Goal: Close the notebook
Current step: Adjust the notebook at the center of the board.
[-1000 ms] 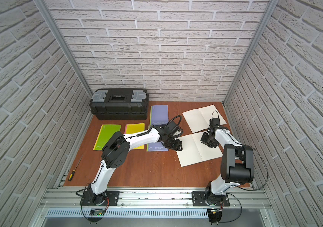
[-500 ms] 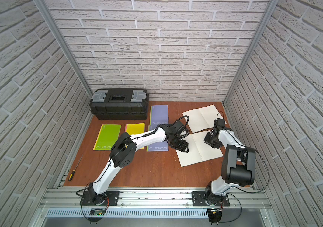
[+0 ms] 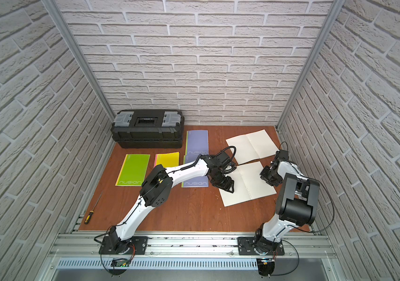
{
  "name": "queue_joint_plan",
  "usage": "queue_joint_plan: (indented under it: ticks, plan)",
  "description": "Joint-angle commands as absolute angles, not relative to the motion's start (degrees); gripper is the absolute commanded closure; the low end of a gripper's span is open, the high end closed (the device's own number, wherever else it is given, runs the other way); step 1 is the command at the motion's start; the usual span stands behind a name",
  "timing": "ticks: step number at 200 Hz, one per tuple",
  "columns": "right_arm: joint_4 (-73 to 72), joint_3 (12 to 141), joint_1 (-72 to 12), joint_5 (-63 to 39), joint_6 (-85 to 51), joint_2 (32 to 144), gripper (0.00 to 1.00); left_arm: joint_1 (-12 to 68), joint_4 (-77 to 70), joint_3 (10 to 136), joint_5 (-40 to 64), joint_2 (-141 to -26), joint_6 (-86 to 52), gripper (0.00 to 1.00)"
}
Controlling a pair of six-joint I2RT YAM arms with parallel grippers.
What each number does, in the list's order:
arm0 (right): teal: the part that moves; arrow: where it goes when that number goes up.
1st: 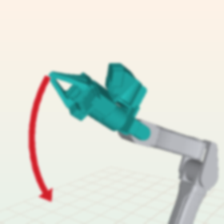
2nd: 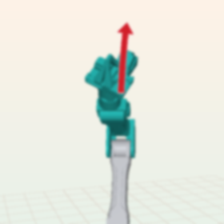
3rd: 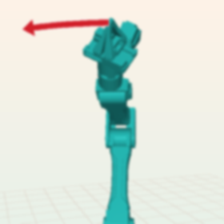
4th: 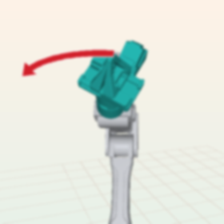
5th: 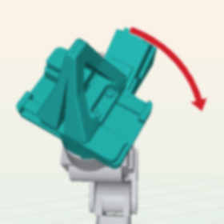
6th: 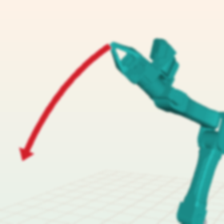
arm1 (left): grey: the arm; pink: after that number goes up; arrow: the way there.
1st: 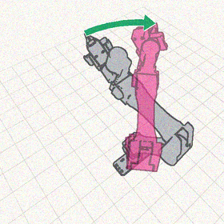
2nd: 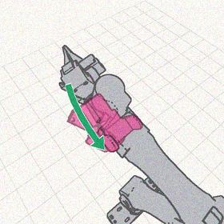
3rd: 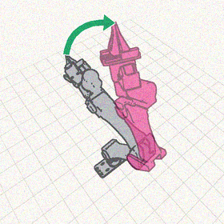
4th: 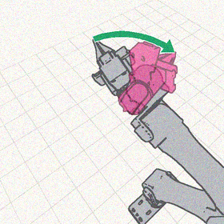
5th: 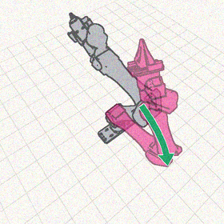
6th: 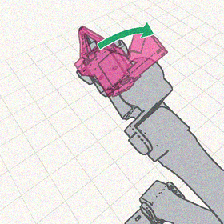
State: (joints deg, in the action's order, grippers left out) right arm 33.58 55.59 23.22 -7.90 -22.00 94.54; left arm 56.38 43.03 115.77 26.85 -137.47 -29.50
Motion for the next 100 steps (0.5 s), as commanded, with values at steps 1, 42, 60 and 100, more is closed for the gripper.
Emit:
queue_joint_plan:
  ticks: [1, 42, 60, 100]
  plan:
    - [32.3, 56.1, 23.6, -8.2, -21.2, 94.8, 0.66, 56.4, 47.1, 117.8, 25.7, -139.3, -27.5, 0.31]
    - [32.4, 55.5, 23.9, -8.5, -21.2, 93.8, 0.66, 55.7, 51.4, 120.0, 21.2, -141.4, -27.8, 0.31]
    - [32.6, 55.4, 24.0, -8.3, -21.1, 93.3, 0.66, 55.0, 52.2, 119.9, 19.7, -141.8, -27.8, 0.31]
    - [32.7, 55.5, 24.4, -8.3, -21.1, 93.4, 0.66, 52.8, 52.7, 119.1, 17.8, -142.3, -27.2, 0.31]
